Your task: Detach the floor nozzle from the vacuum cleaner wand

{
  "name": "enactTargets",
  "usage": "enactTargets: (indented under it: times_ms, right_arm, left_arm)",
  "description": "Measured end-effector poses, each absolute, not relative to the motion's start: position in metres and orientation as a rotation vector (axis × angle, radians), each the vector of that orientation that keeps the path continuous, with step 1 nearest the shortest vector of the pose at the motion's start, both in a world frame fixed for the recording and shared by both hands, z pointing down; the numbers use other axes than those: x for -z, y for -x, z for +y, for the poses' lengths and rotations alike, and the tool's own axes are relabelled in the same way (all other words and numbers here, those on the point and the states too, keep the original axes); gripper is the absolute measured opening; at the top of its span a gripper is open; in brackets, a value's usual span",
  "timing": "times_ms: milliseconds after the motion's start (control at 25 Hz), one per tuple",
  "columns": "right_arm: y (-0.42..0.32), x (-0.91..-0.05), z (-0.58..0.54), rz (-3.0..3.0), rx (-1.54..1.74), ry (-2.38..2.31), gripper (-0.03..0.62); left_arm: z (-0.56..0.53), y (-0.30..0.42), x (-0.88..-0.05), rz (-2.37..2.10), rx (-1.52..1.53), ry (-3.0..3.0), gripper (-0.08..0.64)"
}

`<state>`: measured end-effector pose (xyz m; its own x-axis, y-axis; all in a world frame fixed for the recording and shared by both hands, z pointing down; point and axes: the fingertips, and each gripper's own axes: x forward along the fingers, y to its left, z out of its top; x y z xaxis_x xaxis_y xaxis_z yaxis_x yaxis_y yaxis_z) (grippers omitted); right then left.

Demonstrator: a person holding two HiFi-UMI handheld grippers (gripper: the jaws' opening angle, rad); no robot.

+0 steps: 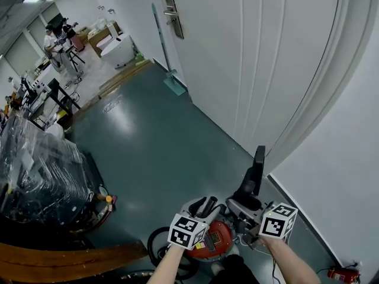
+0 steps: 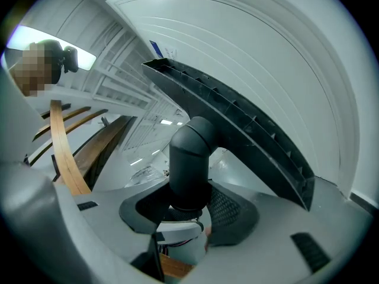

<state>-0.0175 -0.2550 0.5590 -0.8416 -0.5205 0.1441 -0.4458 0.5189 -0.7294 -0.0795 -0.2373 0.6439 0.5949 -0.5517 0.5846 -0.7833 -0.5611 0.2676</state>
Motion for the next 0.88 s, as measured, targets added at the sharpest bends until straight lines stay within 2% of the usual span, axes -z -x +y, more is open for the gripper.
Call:
enactTargets:
  times_ms: [280,720,880]
  right_arm:
    - [0.021,-0.51,-0.255,2.645,1.235,0.824,0.189]
    - [0.03,-0.412,-0.246,2.716,1.05,0.749,0.189]
    - [0.037,-0.365,-0.235,2.754,0.914,0.732,0.189]
  left_arm:
    - [-0.242,0.087,-0.564,-1.121,-0.438,-2.303,0.219]
    - [-0.235,0.112,-0.409,-1.332,-0.167,-2.387,0.011]
    - [-0.224,0.114,-0.357,-1.361,-0.099,-2.436,0.005]
